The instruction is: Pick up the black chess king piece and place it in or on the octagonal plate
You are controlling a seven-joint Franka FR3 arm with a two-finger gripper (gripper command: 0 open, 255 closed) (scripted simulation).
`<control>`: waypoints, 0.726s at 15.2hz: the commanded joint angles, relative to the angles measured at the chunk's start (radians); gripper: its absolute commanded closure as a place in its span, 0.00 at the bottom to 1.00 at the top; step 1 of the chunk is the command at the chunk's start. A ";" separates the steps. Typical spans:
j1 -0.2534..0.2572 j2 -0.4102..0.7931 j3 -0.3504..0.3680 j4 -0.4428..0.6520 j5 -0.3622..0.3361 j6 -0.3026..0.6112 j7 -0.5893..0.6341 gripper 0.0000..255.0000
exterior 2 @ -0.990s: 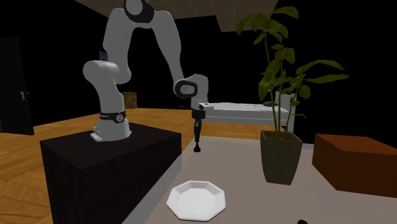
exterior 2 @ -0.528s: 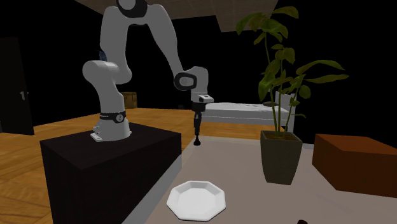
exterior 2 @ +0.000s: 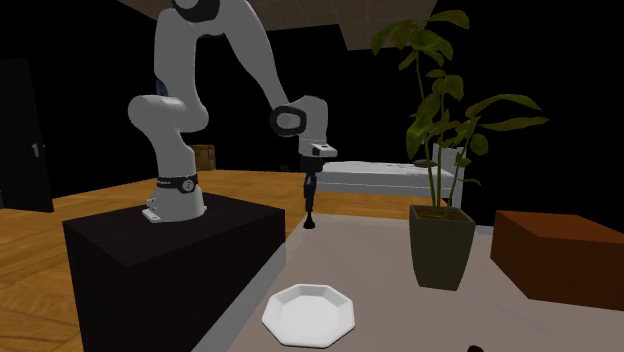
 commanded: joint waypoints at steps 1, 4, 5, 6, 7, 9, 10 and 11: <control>-0.037 -0.002 -0.020 0.013 0.004 -0.014 -0.062 1.00; -0.090 0.000 -0.050 0.032 0.007 -0.032 -0.148 1.00; -0.108 0.002 -0.060 0.041 0.007 -0.038 -0.176 1.00; -0.124 0.005 -0.071 0.052 0.007 -0.045 -0.203 1.00; -0.141 0.009 -0.081 0.063 0.007 -0.052 -0.230 1.00; -0.173 0.020 -0.101 0.089 0.006 -0.068 -0.282 1.00; -0.188 0.026 -0.110 0.104 0.005 -0.076 -0.308 1.00; -0.204 0.033 -0.119 0.120 0.005 -0.084 -0.333 1.00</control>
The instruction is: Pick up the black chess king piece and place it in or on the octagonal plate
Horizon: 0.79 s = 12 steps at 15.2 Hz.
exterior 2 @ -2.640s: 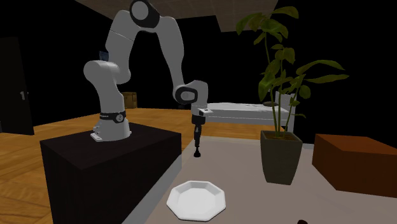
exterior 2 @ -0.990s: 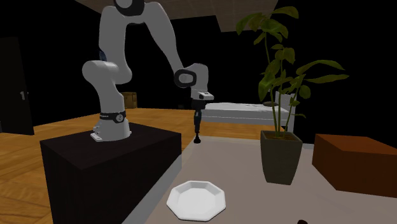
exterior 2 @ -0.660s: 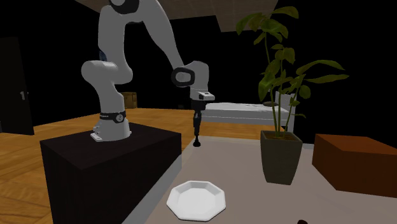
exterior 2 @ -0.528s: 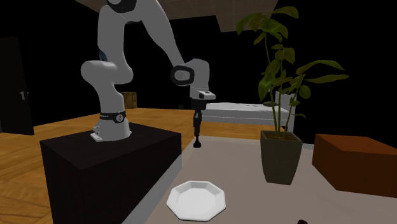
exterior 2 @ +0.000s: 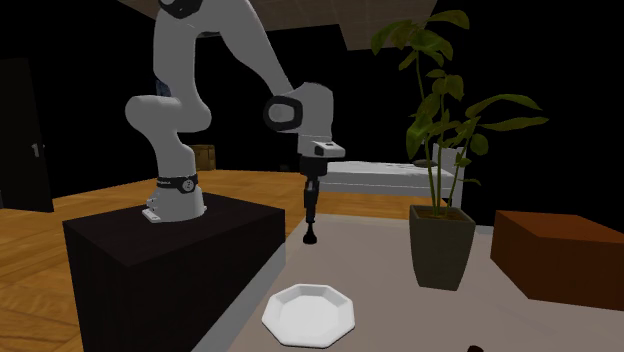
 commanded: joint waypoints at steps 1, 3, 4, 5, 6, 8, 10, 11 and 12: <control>-0.035 0.007 -0.019 0.027 0.002 -0.019 -0.058 1.00; -0.064 0.025 -0.037 0.065 0.001 -0.038 -0.105 1.00; -0.078 0.035 -0.045 0.085 0.001 -0.048 -0.128 1.00; -0.092 0.046 -0.053 0.107 0.001 -0.059 -0.151 1.00; -0.106 0.057 -0.061 0.129 0.001 -0.070 -0.173 1.00; -0.132 0.082 -0.076 0.178 0.001 -0.092 -0.216 1.00; -0.158 0.110 -0.089 0.231 0.002 -0.117 -0.258 1.00; -0.180 0.135 -0.100 0.280 0.003 -0.139 -0.292 1.00; -0.179 0.146 -0.100 0.280 0.000 -0.128 -0.290 1.00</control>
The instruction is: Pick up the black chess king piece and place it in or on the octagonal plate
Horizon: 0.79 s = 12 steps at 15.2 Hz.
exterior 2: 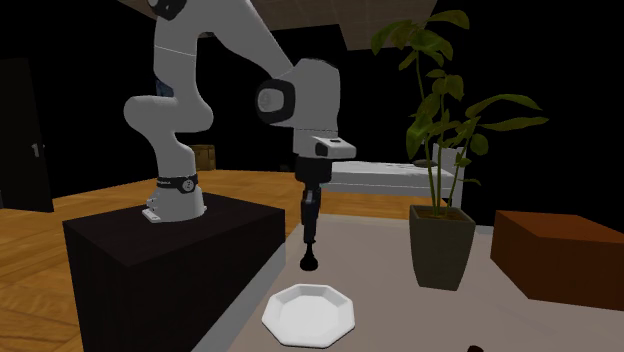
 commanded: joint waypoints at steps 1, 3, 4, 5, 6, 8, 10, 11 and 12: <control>-0.008 0.024 -0.006 0.016 -0.003 0.008 -0.013 1.00; -0.006 0.047 -0.008 0.016 -0.008 0.030 -0.009 1.00; -0.005 0.058 -0.009 0.017 -0.010 0.041 -0.008 1.00; -0.004 0.070 -0.011 0.018 -0.012 0.051 -0.006 1.00; -0.003 0.081 -0.012 0.019 -0.014 0.062 -0.004 1.00; -0.001 0.105 -0.015 0.022 -0.019 0.083 -0.001 1.00; 0.001 0.129 -0.018 0.026 -0.023 0.103 0.002 1.00; 0.002 0.141 -0.020 0.028 -0.025 0.113 0.004 1.00; 0.003 0.154 -0.022 0.030 -0.027 0.123 0.005 1.00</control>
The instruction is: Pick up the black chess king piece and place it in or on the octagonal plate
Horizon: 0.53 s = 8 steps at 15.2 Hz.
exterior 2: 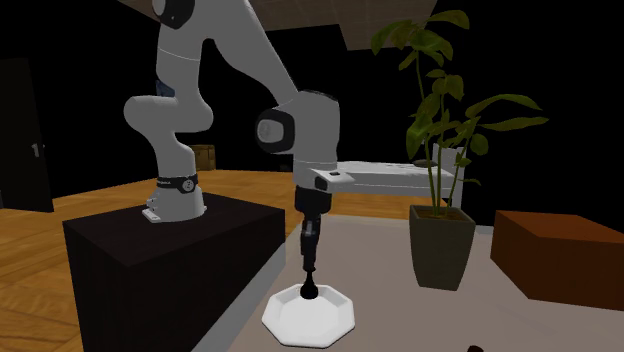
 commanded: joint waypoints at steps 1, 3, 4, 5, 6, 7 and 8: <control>0.003 0.025 -0.003 0.003 -0.004 0.022 0.004 1.00; 0.005 0.051 -0.007 0.009 -0.008 0.042 0.007 1.00; 0.007 0.063 -0.009 0.012 -0.010 0.051 0.008 1.00; 0.008 0.076 -0.010 0.016 -0.012 0.060 0.010 1.00; 0.009 0.089 -0.012 0.020 -0.014 0.069 0.011 1.00; 0.010 0.093 -0.013 0.021 -0.014 0.072 0.012 1.00; 0.010 0.093 -0.013 0.021 -0.014 0.072 0.012 1.00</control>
